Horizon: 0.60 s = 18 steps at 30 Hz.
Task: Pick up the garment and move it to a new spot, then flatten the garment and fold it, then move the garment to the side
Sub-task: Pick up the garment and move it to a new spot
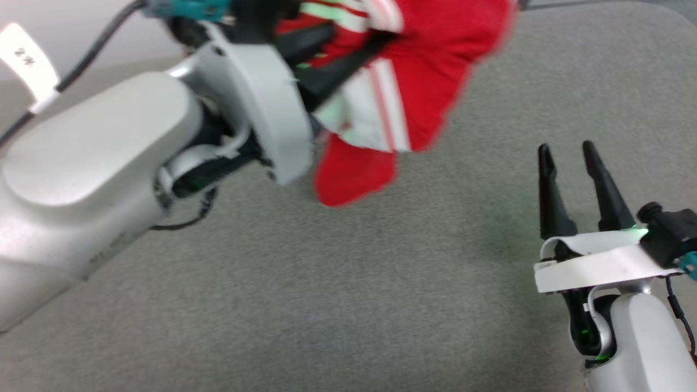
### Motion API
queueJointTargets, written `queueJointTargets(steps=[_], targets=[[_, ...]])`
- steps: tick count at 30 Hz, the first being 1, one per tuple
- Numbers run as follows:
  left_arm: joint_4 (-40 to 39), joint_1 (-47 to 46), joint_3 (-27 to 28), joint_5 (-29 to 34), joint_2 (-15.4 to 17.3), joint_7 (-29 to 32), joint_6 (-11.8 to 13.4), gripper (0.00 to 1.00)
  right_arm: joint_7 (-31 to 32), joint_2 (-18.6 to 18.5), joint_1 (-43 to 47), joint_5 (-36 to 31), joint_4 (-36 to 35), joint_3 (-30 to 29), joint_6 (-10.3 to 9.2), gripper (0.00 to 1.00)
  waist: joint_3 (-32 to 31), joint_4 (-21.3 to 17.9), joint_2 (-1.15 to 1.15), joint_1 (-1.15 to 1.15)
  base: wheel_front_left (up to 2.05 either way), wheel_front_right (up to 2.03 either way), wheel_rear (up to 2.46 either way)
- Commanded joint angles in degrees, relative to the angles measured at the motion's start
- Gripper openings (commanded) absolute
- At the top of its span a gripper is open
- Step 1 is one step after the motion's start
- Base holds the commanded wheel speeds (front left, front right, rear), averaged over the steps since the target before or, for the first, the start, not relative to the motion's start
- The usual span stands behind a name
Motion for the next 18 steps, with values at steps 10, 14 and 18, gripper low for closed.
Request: queueJointTargets(steps=[10, 14, 18], targets=[[-5.6, 3.5, 0.0, -1.9, -0.1, 9.5, 0.1, 0.00, 0.0, 0.2, 0.9, 4.7, -3.0, -2.8, -0.01, 1.00, 4.9, -7.4, 0.00, 0.00, 0.00, 0.00, 0.00], [-3.3, 8.8, -0.1, -0.6, 0.6, 14.9, 0.1, 0.00, 0.0, 0.2, 0.9, 6.3, -3.2, -2.5, -0.01, 1.00, 6.1, -8.6, 0.00, 0.00, 0.00, 0.00, 0.00], [0.5, 12.1, 0.0, 1.1, 0.6, 19.3, 0.1, 0.00, 0.0, 0.2, 0.8, 6.8, -3.4, -2.4, -0.01, 1.00, 6.9, -9.3, 0.00, 0.00, 0.00, 0.00, 0.00]])
